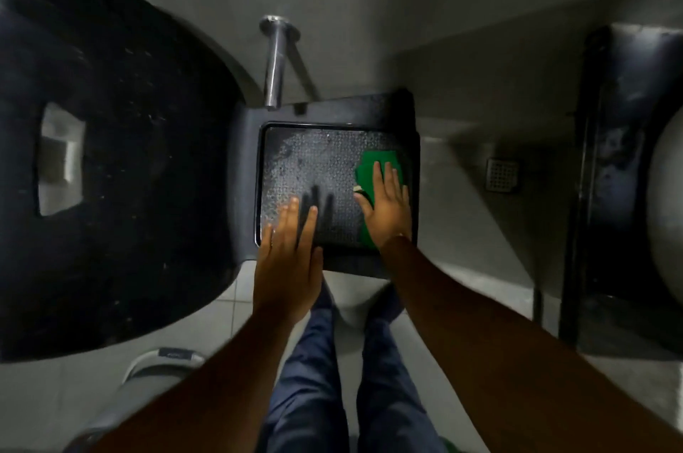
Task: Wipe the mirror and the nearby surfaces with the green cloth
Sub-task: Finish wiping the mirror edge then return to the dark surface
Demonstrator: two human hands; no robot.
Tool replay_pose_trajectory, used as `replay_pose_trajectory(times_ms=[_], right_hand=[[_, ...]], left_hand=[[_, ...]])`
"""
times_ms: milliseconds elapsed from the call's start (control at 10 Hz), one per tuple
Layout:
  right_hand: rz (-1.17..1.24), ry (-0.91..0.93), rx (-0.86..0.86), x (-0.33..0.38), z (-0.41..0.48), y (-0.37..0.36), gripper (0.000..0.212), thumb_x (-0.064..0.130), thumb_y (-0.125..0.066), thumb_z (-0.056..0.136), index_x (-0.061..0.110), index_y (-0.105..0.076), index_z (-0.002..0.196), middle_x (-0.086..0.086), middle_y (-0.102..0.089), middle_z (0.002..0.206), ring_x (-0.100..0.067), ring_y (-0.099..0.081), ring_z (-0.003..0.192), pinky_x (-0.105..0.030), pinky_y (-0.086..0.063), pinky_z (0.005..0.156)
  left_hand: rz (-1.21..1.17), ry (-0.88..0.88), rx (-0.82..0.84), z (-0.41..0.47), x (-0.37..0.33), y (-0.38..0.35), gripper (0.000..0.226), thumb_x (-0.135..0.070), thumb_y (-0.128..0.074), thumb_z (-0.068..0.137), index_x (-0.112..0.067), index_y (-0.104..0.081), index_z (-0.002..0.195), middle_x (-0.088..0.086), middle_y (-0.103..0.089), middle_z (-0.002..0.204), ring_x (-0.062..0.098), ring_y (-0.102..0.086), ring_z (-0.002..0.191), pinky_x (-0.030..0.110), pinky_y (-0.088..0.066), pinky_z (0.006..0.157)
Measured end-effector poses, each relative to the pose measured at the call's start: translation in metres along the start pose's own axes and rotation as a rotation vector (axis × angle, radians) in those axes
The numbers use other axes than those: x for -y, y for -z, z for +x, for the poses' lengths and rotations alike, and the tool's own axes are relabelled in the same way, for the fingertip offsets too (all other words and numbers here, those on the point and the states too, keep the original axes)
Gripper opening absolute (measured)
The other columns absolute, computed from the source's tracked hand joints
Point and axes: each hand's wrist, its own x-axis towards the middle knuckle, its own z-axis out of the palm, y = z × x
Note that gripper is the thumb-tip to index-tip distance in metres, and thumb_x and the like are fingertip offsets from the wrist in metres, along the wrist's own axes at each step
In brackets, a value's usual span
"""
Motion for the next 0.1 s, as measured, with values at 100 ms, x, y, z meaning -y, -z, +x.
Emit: replay_pose_trajectory(times_ms=[100], right_hand=[[-0.074, 0.003, -0.100, 0.0001, -0.0129, 0.0121, 0.076, 0.055, -0.038, 0.114, 0.019, -0.007, 0.174, -0.005, -0.003, 0.184, -0.025, -0.004, 0.172, -0.045, -0.008, 0.140]], left_hand=[[0.008, 0.003, -0.004, 0.0044, -0.0121, 0.0111, 0.073, -0.031, -0.054, 0.111, -0.015, -0.029, 0.177, 0.016, -0.020, 0.185, 0.035, -0.023, 0.172, 0.059, -0.026, 0.136]])
